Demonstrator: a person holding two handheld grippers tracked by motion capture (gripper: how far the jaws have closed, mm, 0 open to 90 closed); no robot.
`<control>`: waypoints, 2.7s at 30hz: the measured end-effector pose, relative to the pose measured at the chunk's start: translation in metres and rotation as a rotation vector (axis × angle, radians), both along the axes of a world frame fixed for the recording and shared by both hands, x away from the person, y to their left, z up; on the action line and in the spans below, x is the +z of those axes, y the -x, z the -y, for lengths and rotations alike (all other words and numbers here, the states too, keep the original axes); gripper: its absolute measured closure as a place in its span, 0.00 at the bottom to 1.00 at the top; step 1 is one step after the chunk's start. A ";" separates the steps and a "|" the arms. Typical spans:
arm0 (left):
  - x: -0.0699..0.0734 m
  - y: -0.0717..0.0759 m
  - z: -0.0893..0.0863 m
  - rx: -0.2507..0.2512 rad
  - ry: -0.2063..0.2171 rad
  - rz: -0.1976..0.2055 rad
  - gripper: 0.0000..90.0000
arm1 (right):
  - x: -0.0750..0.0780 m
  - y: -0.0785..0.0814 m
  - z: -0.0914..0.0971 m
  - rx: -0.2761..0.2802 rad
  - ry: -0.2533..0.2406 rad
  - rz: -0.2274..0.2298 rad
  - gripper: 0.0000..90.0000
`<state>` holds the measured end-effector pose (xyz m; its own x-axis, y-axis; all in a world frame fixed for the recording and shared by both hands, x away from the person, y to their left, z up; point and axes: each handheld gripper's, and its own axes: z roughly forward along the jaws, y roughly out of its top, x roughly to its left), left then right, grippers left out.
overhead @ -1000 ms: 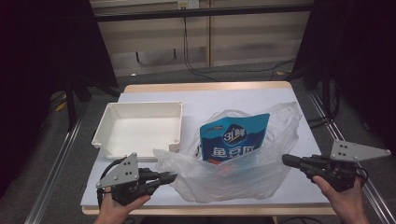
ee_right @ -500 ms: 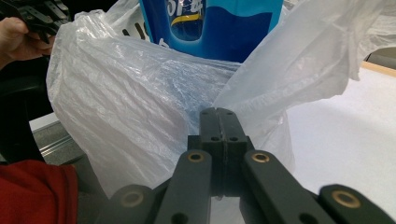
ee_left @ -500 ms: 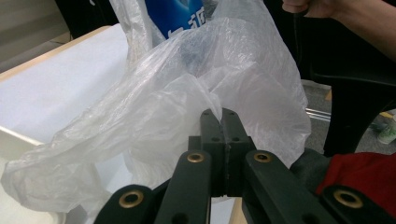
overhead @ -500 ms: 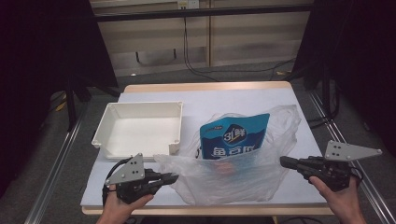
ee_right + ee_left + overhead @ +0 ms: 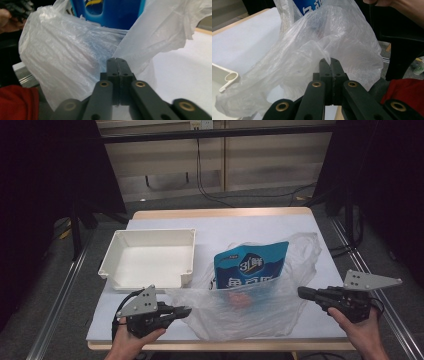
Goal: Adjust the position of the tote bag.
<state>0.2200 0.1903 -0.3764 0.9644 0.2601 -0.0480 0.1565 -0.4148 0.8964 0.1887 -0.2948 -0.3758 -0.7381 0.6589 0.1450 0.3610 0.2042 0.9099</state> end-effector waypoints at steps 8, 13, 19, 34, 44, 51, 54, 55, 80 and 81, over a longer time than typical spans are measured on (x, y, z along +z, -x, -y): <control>0.003 -0.003 0.003 0.005 0.001 0.009 1.00 | 0.022 -0.013 0.007 -0.080 -0.009 0.062 0.60; 0.002 -0.004 0.002 0.006 0.009 0.004 1.00 | 0.034 -0.022 0.015 -0.118 -0.039 0.087 0.49; 0.004 -0.006 0.003 0.003 0.012 0.009 1.00 | 0.051 -0.036 0.008 -0.127 -0.009 0.109 0.43; 0.008 -0.008 -0.023 0.092 0.092 -0.014 0.75 | 0.051 -0.046 0.003 -0.071 -0.085 0.112 1.00; 0.023 -0.024 -0.039 0.176 0.156 -0.045 0.45 | 0.056 -0.039 0.003 -0.049 -0.075 0.133 1.00; 0.019 -0.037 -0.031 0.235 0.178 -0.094 0.30 | 0.055 -0.031 0.008 -0.059 -0.080 0.139 1.00; 0.016 -0.043 -0.031 0.251 0.208 -0.142 0.25 | 0.051 -0.030 0.007 -0.050 -0.099 0.144 1.00; 0.015 -0.044 -0.031 0.254 0.211 -0.138 0.25 | 0.050 -0.030 0.005 -0.051 -0.089 0.138 1.00; 0.004 -0.031 -0.007 0.116 0.164 -0.132 0.99 | 0.047 -0.013 0.007 -0.036 -0.045 0.126 1.00; 0.005 -0.029 -0.008 0.110 0.159 -0.120 1.00 | 0.046 -0.013 0.008 -0.041 -0.037 0.118 1.00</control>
